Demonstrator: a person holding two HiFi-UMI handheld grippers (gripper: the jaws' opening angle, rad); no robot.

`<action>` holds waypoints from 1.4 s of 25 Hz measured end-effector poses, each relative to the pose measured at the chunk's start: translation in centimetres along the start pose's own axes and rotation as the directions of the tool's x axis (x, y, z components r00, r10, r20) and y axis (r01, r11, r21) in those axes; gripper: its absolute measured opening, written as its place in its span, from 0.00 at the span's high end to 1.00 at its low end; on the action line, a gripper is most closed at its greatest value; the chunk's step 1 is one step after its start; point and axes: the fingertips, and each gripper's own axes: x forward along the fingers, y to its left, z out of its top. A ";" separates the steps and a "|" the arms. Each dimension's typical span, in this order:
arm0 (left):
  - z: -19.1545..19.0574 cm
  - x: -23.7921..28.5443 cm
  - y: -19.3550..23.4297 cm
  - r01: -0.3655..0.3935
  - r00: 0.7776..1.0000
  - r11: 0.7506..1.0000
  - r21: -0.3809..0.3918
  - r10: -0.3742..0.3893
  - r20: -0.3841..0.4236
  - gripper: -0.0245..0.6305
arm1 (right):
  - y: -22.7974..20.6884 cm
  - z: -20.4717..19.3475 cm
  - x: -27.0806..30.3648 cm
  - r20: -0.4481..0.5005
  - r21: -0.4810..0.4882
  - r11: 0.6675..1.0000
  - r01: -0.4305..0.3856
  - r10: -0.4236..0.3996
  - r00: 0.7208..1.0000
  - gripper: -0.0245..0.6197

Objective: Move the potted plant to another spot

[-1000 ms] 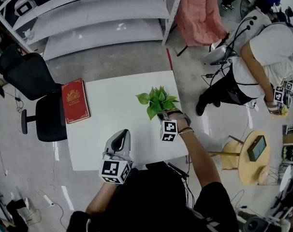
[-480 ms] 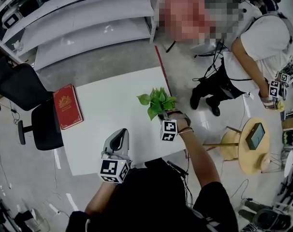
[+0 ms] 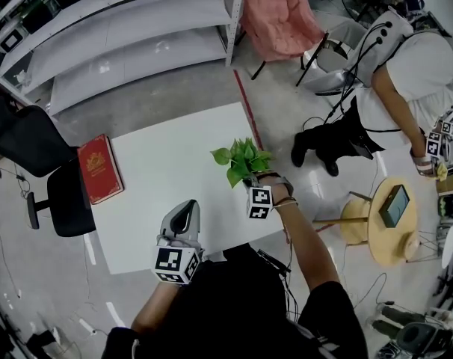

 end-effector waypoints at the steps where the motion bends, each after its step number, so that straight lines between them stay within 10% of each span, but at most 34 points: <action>1: -0.1 0.0 -0.1 -0.001 1.000 1.000 0.000 0.001 -0.002 0.94 | 0.1 0.0 0.0 0.002 -0.002 1.000 -0.002 0.002 1.000 0.92; 35: -0.8 -2.4 -1.5 -0.027 1.000 1.000 -0.012 0.027 0.015 0.94 | 1.2 0.2 -1.1 -0.007 0.011 0.997 0.082 -0.082 0.997 0.92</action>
